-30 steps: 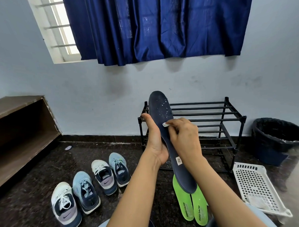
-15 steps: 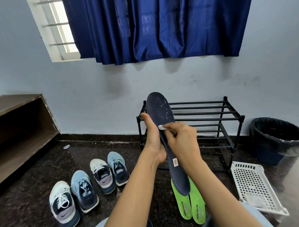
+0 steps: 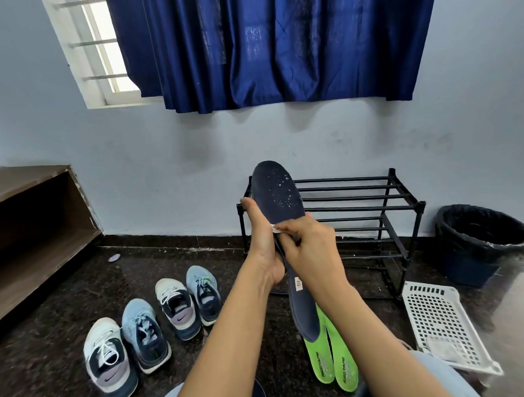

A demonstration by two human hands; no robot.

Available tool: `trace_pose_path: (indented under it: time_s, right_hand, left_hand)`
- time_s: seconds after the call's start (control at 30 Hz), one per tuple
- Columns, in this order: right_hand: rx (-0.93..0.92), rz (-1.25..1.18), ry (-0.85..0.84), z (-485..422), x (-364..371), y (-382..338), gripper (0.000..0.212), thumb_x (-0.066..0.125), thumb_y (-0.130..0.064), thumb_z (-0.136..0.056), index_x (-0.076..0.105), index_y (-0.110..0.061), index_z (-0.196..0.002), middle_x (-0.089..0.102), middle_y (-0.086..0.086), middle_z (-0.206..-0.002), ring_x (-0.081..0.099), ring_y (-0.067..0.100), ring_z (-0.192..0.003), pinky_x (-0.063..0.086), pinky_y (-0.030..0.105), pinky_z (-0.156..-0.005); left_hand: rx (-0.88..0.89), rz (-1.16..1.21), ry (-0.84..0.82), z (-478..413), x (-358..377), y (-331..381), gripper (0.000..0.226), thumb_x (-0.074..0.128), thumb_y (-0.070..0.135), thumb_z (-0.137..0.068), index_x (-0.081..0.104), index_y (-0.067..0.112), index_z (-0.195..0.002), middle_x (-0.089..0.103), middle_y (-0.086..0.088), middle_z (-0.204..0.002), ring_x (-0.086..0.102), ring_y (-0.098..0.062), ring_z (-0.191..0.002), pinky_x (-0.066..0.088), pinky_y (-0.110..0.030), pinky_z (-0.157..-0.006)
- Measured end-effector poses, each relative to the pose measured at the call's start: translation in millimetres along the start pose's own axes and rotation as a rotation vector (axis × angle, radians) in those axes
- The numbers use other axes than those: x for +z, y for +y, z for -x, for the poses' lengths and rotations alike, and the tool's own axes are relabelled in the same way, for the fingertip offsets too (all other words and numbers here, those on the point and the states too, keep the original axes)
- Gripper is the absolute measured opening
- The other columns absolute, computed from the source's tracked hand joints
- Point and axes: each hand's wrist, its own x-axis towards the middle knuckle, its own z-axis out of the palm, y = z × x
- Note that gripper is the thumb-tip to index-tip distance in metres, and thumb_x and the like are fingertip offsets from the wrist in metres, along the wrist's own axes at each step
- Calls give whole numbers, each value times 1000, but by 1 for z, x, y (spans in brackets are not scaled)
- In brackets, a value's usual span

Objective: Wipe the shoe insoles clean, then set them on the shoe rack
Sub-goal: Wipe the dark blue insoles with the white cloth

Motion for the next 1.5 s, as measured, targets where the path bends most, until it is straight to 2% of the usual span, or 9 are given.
trace_pose_path:
  time_s: [0.2, 0.33, 0.53, 0.63, 0.8, 1.03, 1.17, 1.33, 1.5]
  right_hand:
    - [18, -21, 156, -14, -6, 4, 21, 64, -2, -79, 70, -14, -96, 60, 0, -93, 54, 8, -78, 36, 9, -72]
    - [-10, 2, 192, -13, -9, 3, 19, 60, 0, -79, 69, -13, -89, 69, -2, -86, 62, 12, -78, 44, 18, -73]
    - [-49, 70, -6, -3, 0, -5, 22, 56, -8, -77, 74, -8, -89, 71, 9, -82, 66, 27, -77, 53, 36, -74]
    - [-65, -16, 9, 2, 4, -8, 17, 61, -6, -74, 74, -9, -85, 71, 5, -79, 63, 14, -74, 48, 26, -74]
    - [17, -72, 130, -12, 1, -1, 15, 68, -1, -76, 74, -12, -85, 71, 1, -80, 59, 6, -72, 37, 4, -72]
    - [53, -128, -15, -2, 1, -4, 17, 66, -2, -77, 74, -15, -84, 62, -11, -75, 54, -5, -73, 37, 7, -71]
    - [44, -87, 64, -11, 2, -2, 18, 65, 0, -76, 74, -14, -83, 69, 1, -80, 60, 14, -72, 45, 23, -73]
    - [131, -117, -79, -1, -3, -2, 17, 64, -2, -78, 74, -15, -83, 65, -9, -76, 59, 7, -72, 43, 10, -70]
    - [147, -104, -44, -10, -3, 0, 17, 62, -4, -80, 74, -15, -85, 68, -7, -78, 60, 7, -74, 42, 11, -76]
  left_hand:
    - [40, 67, -84, 4, 5, 1, 86, 13, 81, -85, 70, 19, -100, 74, -3, -87, 72, -14, -80, 56, -25, -69]
    - [50, 61, -99, 1, 10, 1, 88, 13, 82, -83, 69, 18, -101, 72, -3, -88, 70, -15, -81, 56, -26, -73]
    - [50, 78, -31, -1, 1, 2, 104, 16, 91, -73, 73, 11, -107, 67, -20, -118, 65, -32, -109, 47, -45, -103]
    - [57, 101, -18, -3, -7, 6, 105, 15, 90, -75, 71, 8, -108, 66, -23, -118, 61, -38, -115, 45, -48, -105]
    - [63, 55, -21, 2, 0, -5, 86, 21, 83, -83, 71, 14, -100, 70, -7, -97, 69, -19, -92, 56, -29, -78]
    - [0, 104, -31, -2, -6, -3, 102, 20, 88, -79, 67, 6, -117, 66, -21, -120, 64, -29, -113, 51, -37, -98]
    - [0, 96, -37, -3, -2, -8, 82, 22, 81, -85, 68, 14, -88, 69, -3, -80, 70, -15, -76, 56, -27, -69]
    - [-57, 109, -3, -6, -1, 0, 93, 20, 84, -83, 70, 10, -106, 68, -19, -111, 68, -28, -94, 58, -34, -79]
    - [-15, 93, -33, -4, 3, -4, 82, 21, 80, -86, 71, 15, -86, 71, -5, -81, 70, -18, -74, 57, -29, -70]
